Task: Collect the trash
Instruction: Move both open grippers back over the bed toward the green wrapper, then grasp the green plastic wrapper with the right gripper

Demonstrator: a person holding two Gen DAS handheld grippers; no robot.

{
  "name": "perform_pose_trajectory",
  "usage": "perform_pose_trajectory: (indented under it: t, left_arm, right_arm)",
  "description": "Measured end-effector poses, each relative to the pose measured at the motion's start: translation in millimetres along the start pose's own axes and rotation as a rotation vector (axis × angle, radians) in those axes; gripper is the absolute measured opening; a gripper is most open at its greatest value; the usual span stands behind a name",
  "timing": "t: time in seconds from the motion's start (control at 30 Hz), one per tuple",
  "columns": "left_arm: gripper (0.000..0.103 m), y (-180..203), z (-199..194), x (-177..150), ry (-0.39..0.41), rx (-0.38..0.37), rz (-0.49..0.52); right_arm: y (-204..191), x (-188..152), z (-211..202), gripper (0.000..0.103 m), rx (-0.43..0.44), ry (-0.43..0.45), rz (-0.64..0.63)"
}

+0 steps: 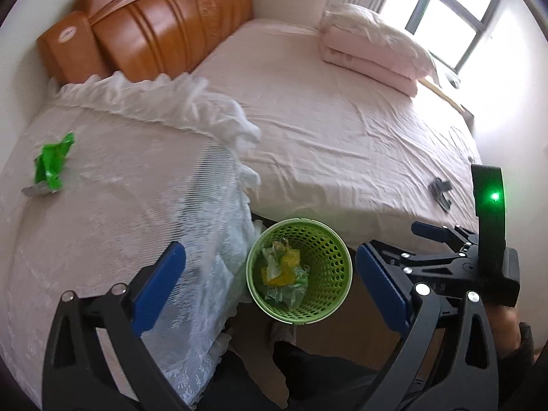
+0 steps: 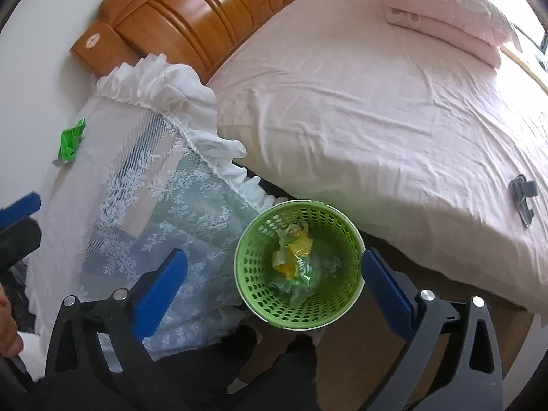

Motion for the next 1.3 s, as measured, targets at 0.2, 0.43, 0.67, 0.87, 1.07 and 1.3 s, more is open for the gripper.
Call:
perform_pose_trajectory:
  t: [0.2,0.43,0.67,0.87,1.07,1.3]
  left_arm:
    - [0.095,-25,-11,-6,0.018,0.014,-0.063]
    - [0.095,-75,-33,-26,0.052,0.167,-0.117]
    - [0.095,-161,-67,-59,0.073,0.296,-0.239]
    - [0.095,-220,-89,-86,0.107,0.306,-0.379]
    - [0.095,-261,-92,-100,0.111,0.337,-0.423]
    - [0.095,-308,-78,-95,0.108,0.343,-0.437]
  right_arm:
    - [-20,7,-2,0.1,0.008,0.005,-0.007]
    - [-78,20,-2,0.1,0.071,0.018,-0.056]
    - [-204,43,14,0.1,0.206,0.014,-0.192]
    - [-331,69,43,0.1,0.264,0.018,-0.309]
    - [-416,83,102,0.1,0.207,-0.002,-0.332]
    - [-443,89,155,0.099,0.076,-0.01,-0.324]
Point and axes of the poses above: each gripper's, at about its wrist camera, not at the fingertips, and z roughly the way its jaws point, y to its right, x to its top, the point moved 1 cm from there along z, roughly the way its jaws point, and after that the axes turned 5 degrees about z, right-handed, at the moved point
